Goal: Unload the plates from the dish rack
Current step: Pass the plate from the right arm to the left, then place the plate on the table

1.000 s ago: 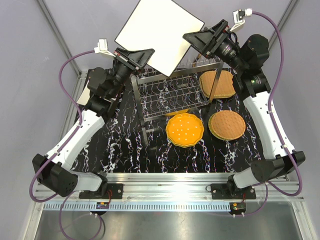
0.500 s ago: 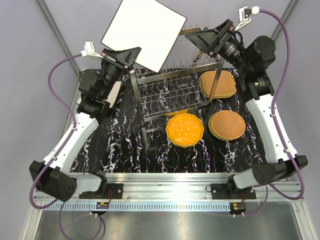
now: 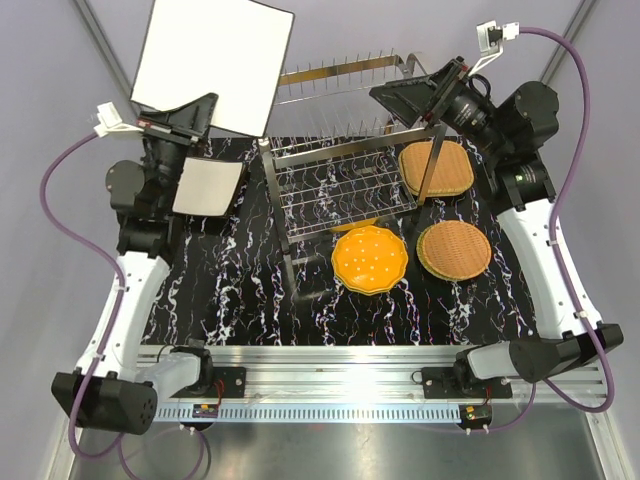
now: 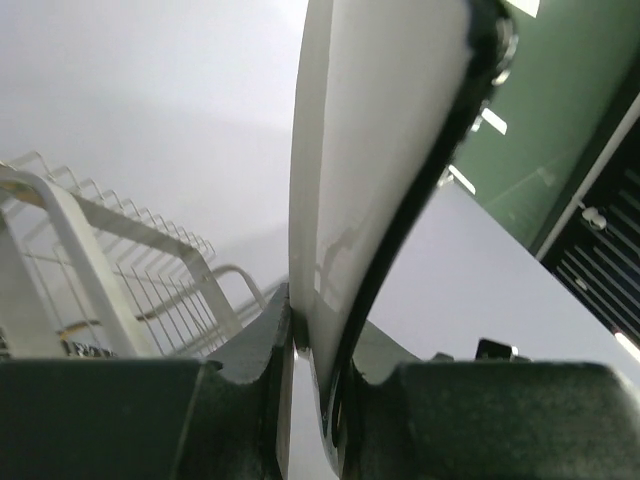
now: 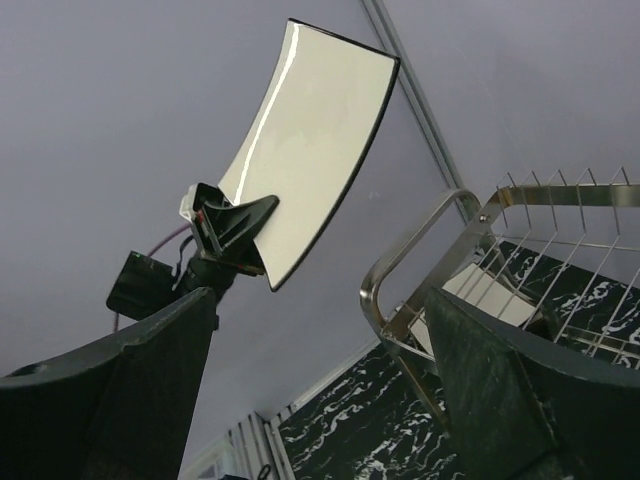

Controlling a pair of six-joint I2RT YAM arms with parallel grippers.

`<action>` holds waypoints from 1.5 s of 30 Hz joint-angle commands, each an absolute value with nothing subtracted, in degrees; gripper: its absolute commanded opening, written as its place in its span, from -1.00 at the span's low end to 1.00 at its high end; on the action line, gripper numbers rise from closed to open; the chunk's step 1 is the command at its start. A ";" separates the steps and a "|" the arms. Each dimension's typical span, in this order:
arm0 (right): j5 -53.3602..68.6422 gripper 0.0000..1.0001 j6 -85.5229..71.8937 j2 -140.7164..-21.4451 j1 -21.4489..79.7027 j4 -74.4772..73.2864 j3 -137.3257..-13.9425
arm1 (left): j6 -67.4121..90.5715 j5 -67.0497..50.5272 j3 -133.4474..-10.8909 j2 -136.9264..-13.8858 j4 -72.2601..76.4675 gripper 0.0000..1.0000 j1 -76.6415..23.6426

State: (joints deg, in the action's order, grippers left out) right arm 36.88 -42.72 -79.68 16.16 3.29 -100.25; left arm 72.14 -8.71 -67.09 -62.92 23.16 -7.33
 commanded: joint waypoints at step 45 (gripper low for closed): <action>41.05 0.99 -6.07 -66.98 8.35 -18.28 -88.77 | 79.28 -25.75 -36.75 -50.80 40.25 -1.00 27.42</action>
State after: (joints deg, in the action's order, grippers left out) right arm 42.52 -7.94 -68.88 8.84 -18.22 -89.34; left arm 80.09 -23.94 -36.42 -53.58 24.49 27.16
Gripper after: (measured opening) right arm 0.987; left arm 0.178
